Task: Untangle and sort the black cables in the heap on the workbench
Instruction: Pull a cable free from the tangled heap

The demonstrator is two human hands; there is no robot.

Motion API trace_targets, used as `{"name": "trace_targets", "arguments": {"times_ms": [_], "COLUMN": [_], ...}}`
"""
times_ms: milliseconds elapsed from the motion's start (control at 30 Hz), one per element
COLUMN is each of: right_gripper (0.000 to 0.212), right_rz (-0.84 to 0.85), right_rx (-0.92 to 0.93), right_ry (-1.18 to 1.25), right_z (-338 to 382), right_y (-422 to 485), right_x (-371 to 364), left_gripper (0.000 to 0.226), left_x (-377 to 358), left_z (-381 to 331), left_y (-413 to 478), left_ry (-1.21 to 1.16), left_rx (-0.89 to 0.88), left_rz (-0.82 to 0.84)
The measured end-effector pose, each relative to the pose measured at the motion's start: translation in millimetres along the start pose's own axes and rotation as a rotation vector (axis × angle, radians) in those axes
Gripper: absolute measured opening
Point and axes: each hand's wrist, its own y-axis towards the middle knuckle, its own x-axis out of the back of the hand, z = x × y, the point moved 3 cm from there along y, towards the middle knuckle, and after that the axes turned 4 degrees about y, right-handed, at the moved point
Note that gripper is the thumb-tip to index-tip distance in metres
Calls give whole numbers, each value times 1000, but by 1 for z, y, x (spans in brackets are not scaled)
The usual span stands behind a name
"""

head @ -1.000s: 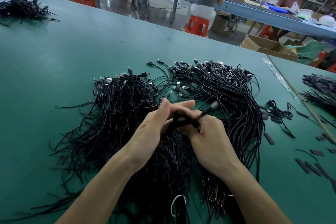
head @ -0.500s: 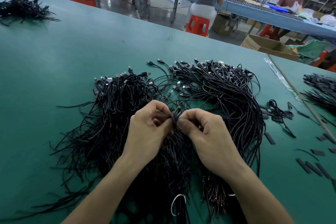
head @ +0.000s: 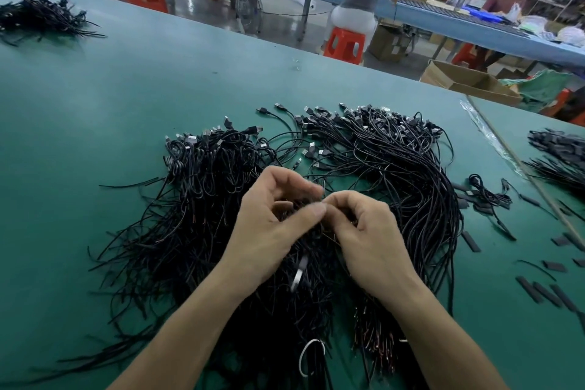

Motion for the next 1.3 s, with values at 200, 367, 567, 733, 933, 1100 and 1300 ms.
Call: {"name": "trace_targets", "arguments": {"times_ms": [200,367,567,733,933,1100,1300], "right_gripper": [17,13,21,17,12,19,27], "right_rz": [-18,-64,2,62,73,76,157], "right_rx": [0,-5,54,24,-62,-144,-325], "right_ry": [51,124,157,147,145,222,398], "right_z": [0,-2,4,0,-7,-13,-30], "right_y": [-1,-2,1,-5,-4,-2,-3], "right_x": [4,4,-1,-12,-13,-8,-17], "left_gripper": [39,15,16,28,18,25,18], "left_x": [7,4,-1,4,3,8,17], "left_z": [9,13,9,1,2,5,1], "left_y": [1,-1,3,5,4,6,5], "left_ry": [262,253,-296,-559,-317,130,459], "left_rx": [14,139,267,316,123,-18,-66], "left_rz": [-87,31,-30,38,91,142,303]}}
